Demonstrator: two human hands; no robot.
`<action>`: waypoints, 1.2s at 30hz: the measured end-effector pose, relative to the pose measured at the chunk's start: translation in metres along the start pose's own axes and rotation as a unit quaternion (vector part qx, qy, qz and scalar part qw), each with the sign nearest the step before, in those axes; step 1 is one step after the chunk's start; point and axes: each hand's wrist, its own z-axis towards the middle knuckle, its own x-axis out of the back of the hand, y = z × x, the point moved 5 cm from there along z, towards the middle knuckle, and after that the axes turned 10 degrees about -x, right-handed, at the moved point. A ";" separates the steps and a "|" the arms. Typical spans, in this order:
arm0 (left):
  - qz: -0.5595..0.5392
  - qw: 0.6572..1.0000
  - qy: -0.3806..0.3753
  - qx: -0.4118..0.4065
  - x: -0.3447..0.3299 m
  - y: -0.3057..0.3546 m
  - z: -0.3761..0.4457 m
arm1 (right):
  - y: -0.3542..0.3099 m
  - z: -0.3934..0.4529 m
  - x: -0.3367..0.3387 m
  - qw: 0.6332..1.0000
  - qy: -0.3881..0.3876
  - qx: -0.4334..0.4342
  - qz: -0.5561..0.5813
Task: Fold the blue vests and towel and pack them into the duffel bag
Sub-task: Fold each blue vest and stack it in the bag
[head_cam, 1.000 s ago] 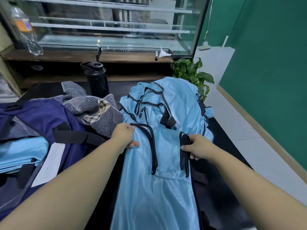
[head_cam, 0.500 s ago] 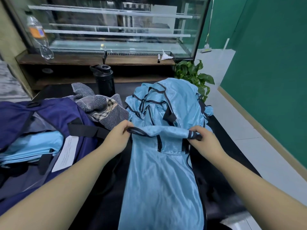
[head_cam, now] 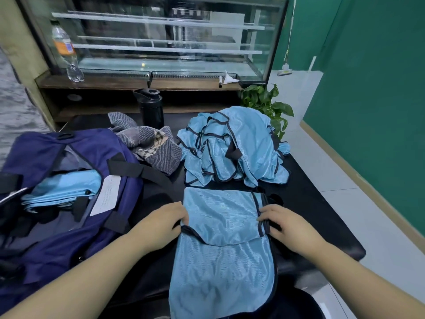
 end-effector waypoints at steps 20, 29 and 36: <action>-0.049 0.996 0.008 0.070 -0.021 0.040 0.058 | -0.037 0.055 0.017 0.996 -0.009 -0.079 -0.034; 0.075 0.979 -0.049 0.185 -0.012 0.001 0.085 | -0.008 0.087 0.012 0.948 -0.276 -0.158 -0.010; 0.052 0.969 -0.053 0.234 -0.008 -0.010 0.086 | 0.013 0.084 0.003 0.960 -0.223 -0.159 -0.054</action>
